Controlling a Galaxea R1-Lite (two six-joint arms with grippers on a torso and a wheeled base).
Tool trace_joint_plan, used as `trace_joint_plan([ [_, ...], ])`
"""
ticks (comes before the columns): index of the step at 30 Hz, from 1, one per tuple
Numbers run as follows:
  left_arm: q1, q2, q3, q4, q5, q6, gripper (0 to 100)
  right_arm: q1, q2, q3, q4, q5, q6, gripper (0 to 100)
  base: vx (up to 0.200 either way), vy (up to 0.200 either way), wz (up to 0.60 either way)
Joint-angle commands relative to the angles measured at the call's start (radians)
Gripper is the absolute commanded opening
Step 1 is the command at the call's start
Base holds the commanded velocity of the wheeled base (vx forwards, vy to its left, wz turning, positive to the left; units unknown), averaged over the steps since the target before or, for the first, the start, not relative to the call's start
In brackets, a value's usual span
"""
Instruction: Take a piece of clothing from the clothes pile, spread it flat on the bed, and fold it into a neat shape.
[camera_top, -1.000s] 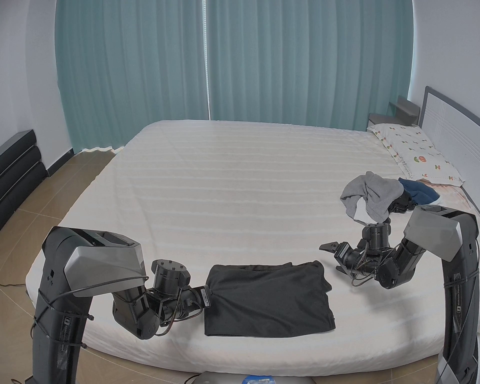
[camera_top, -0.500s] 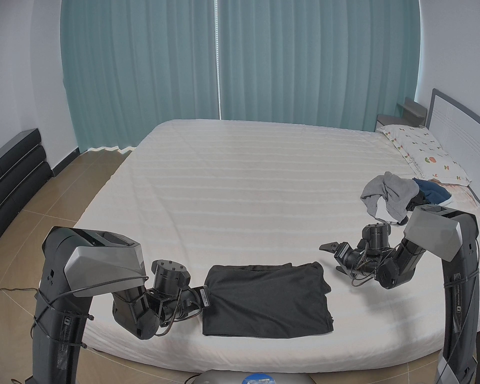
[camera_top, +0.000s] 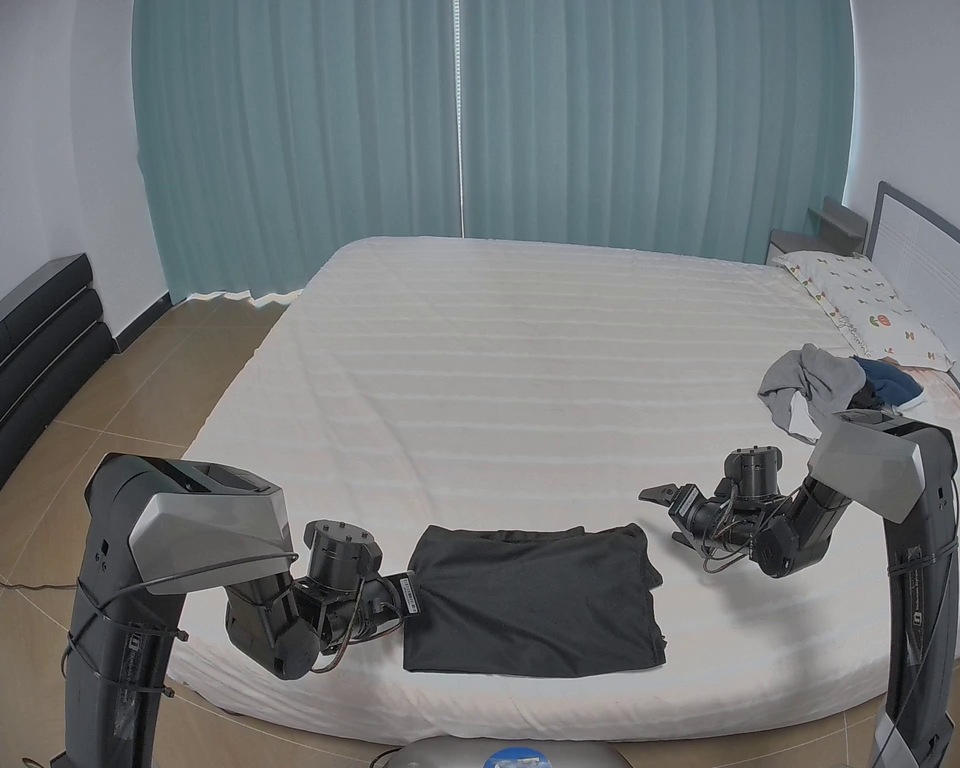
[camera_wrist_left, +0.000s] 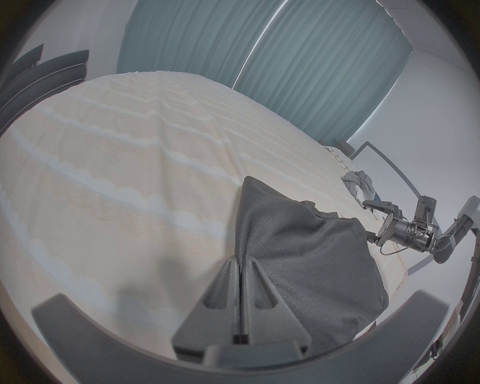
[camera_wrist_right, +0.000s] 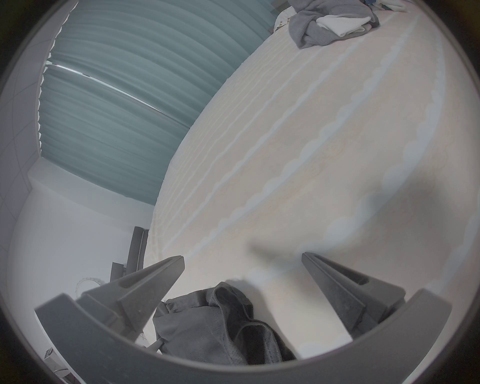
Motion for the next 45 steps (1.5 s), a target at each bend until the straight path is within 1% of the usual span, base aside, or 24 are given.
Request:
trace_joint_plan([
  [1, 0.0, 0.002, 0.0, 0.001, 0.0, -0.001, 0, 0.001, 0.0, 0.0, 0.0, 0.0, 0.0, 100, 0.0, 0.2, 0.0],
  [7, -0.006, 0.0, 0.003, -0.001, 0.0, -0.001, 0, 0.001, 0.0, 0.0, 0.0, 0.0, 0.0, 100, 0.0, 0.2, 0.0],
  [20, -0.03, -0.009, 0.028, -0.001, 0.0, -0.002, 0, 0.001, 0.0, 0.0, 0.0, 0.0, 0.0, 100, 0.0, 0.0, 0.0],
  [21, -0.032, -0.009, 0.029, -0.001, 0.0, -0.002, 100, 0.001, 0.0, 0.0, 0.0, 0.0, 0.0, 100, 0.0, 0.0, 0.0],
  [31, -0.032, -0.009, 0.031, -0.005, 0.0, -0.002, 100, 0.001, -0.002, 0.0, 0.0, 0.0, 0.0, 100, 0.0, 0.0, 0.0],
  [35, -0.018, -0.018, 0.017, -0.005, 0.001, -0.01, 100, -0.001, -0.009, 0.017, -0.008, -0.001, -0.003, 100, 0.0, 0.0, 0.0],
  [38, -0.003, -0.041, 0.005, -0.005, 0.001, -0.047, 100, 0.004, -0.028, 0.046, -0.04, -0.017, -0.006, 100, 0.0, 0.0, 0.0],
  [39, 0.011, -0.067, -0.003, -0.005, 0.004, -0.08, 100, 0.019, -0.057, 0.078, -0.076, -0.021, -0.02, 100, 0.0, 0.0, 0.0],
  [41, 0.019, -0.084, -0.005, -0.005, 0.006, -0.096, 100, 0.03, -0.074, 0.098, -0.089, -0.023, -0.028, 100, 0.0, 0.0, 0.0],
  [42, 0.023, -0.109, -0.008, -0.008, 0.034, -0.108, 100, 0.057, -0.091, 0.124, -0.092, -0.024, -0.041, 100, 0.0, 0.0, 0.0],
  [43, 0.023, -0.113, -0.011, -0.013, 0.08, -0.099, 100, 0.079, -0.098, 0.138, -0.092, -0.027, -0.055, 100, 0.0, 0.0, 0.0],
  [45, 0.02, -0.115, -0.029, -0.033, 0.165, -0.074, 100, 0.093, -0.12, 0.158, -0.094, -0.06, -0.083, 100, 0.0, 0.0, 0.0],
])
